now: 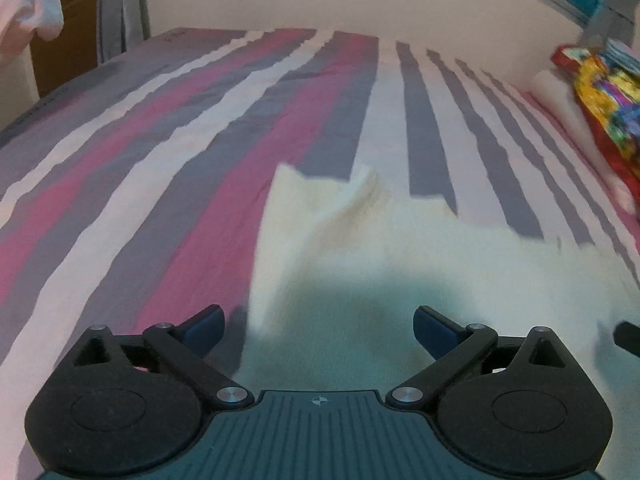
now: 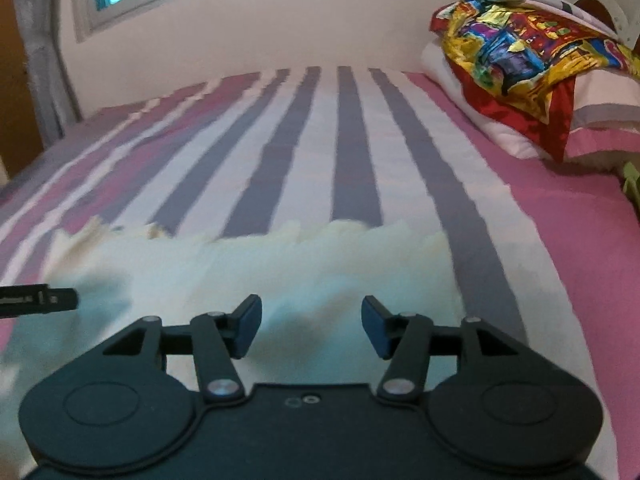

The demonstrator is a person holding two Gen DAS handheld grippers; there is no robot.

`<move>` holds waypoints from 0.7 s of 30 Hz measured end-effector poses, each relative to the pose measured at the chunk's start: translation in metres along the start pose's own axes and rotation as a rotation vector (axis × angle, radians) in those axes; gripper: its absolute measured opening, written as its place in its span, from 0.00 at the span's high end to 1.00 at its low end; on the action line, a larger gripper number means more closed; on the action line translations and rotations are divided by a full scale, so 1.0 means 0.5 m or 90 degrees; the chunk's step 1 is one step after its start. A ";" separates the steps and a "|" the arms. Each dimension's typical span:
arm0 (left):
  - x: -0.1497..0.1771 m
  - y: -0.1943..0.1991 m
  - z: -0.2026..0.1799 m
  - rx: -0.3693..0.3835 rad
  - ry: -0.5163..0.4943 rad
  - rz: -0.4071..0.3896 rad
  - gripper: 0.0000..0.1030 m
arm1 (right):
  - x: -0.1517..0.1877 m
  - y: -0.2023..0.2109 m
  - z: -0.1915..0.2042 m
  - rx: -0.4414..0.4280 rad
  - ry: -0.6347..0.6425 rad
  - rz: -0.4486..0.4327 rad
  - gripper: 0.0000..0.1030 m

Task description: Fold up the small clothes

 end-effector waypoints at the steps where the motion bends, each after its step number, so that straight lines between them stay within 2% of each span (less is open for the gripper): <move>1: 0.011 0.011 0.004 0.004 0.001 0.003 0.03 | 0.012 0.013 0.003 -0.008 0.001 0.004 0.47; 4: 0.043 0.038 0.017 0.015 0.018 0.028 0.03 | 0.036 0.036 0.012 -0.012 0.012 0.012 0.47; 6: 0.071 0.070 0.024 0.031 0.035 0.024 0.03 | 0.054 0.051 0.010 -0.011 0.008 0.019 0.47; 9: 0.112 0.107 0.019 0.034 0.010 0.023 0.03 | 0.088 0.080 0.005 -0.018 0.004 0.035 0.47; 14: 0.187 0.147 0.048 0.053 0.093 0.049 0.03 | 0.138 0.102 -0.002 -0.011 0.011 0.068 0.47; 21: 0.247 0.174 0.056 0.089 0.142 0.064 0.03 | 0.148 0.135 0.013 -0.034 0.013 0.068 0.46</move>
Point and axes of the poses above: each gripper's, at about its wrist camera, not at the fingertips, and y roughly against the way its jaws point, z to its left, x to its underside, the point moved 4 cm from there along -y, roughly the way its jaws point, and after that the axes turned 9 degrees about -y, right-handed, at the moved point
